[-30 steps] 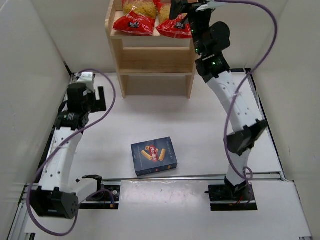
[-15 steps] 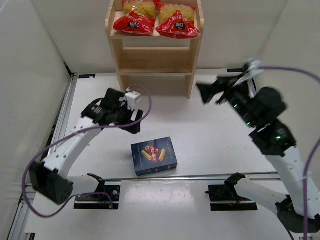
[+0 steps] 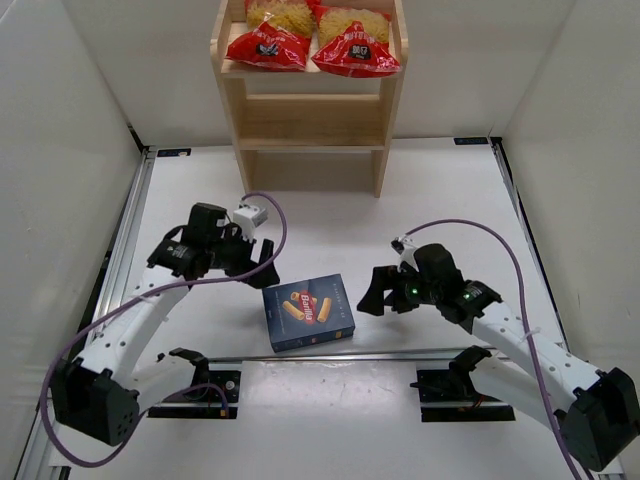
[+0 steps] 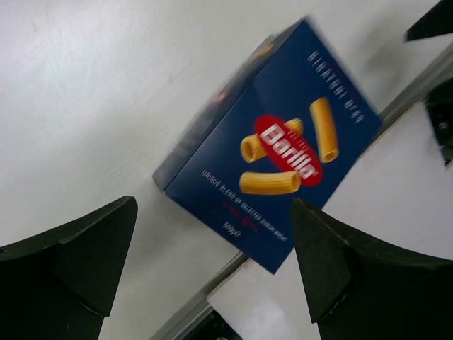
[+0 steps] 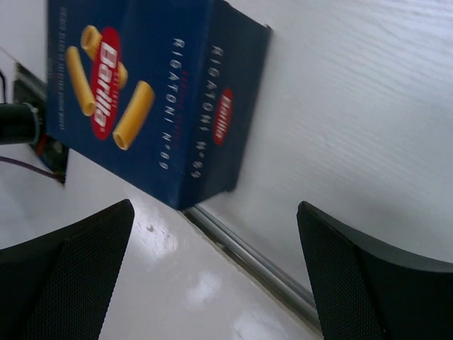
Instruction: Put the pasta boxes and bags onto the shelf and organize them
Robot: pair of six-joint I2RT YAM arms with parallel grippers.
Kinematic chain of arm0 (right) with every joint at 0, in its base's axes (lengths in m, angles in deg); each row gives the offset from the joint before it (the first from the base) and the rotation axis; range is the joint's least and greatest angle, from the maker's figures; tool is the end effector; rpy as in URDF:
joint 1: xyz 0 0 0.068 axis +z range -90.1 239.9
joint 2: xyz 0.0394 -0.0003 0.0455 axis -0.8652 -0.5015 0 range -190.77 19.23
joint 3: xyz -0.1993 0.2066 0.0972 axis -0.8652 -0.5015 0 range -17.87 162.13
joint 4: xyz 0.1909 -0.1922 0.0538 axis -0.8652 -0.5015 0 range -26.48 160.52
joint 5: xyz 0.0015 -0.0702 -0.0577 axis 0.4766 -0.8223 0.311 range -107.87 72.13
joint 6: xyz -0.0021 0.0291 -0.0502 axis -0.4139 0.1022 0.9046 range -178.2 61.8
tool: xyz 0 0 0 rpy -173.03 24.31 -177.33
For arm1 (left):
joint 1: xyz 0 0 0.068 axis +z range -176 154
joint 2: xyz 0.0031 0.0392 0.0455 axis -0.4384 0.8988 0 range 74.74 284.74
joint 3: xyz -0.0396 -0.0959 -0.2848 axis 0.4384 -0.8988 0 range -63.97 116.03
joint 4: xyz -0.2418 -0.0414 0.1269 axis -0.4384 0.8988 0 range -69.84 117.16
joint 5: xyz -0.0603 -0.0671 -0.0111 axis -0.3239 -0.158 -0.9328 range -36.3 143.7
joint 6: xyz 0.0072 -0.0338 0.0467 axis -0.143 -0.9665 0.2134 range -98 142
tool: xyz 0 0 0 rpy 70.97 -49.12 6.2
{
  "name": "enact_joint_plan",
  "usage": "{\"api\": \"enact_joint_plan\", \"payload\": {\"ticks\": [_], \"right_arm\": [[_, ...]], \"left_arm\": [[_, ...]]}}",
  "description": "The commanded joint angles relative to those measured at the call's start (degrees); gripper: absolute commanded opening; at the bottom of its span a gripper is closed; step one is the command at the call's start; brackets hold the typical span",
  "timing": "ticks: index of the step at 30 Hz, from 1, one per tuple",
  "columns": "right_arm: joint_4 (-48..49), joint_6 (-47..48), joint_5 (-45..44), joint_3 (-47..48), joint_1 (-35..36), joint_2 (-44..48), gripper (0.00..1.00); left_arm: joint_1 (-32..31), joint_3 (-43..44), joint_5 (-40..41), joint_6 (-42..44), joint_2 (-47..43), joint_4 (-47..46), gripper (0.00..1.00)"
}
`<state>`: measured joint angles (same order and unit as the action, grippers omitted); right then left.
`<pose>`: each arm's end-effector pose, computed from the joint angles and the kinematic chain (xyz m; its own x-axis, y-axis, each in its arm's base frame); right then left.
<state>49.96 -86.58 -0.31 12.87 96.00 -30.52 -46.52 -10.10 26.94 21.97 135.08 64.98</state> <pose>0.1403 0.1179 0.2382 -0.8092 -0.0292 -0.5868 -0.4148 0.7356 0.5355 0.1892 -0.0909 0.3135 -0.7311 0.2732 -0.6253 0.5764 0.7377 -0.3516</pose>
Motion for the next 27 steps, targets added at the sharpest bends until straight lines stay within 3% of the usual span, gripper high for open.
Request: {"api": "enact_joint_plan", "payload": {"ticks": [1,6,10,15,18,22,27], "right_arm": [[10.4,-1.2,5.5,-2.2,0.9,-1.4,1.00],[20.5,-3.6,4.9,-4.1,0.9,-5.6,1.00],[25.6,-3.6,8.3,-0.5,1.6,-15.8,0.99],[26.1,-3.6,9.9,3.5,2.1,-23.7,0.96],[25.2,-3.0,11.0,5.2,2.1,-26.6,0.88],[24.0,-1.9,13.1,8.9,2.8,-31.4,0.67],[22.4,-1.9,15.1,10.7,3.3,-34.9,0.49]], "left_arm": [[1.3,-3.2,2.8,0.0,3.1,-0.2,0.99],[2.8,-3.2,-1.6,0.0,5.2,-0.7,0.99],[2.8,-3.8,-3.3,0.0,5.8,-0.7,0.99],[2.8,-3.2,-4.1,0.0,8.3,1.3,0.94],[2.8,-2.7,-5.3,0.0,8.9,3.0,0.94],[2.8,0.1,-7.9,0.0,13.6,9.7,0.96],[2.1,-0.2,-11.0,0.0,16.6,12.9,0.94]]}}
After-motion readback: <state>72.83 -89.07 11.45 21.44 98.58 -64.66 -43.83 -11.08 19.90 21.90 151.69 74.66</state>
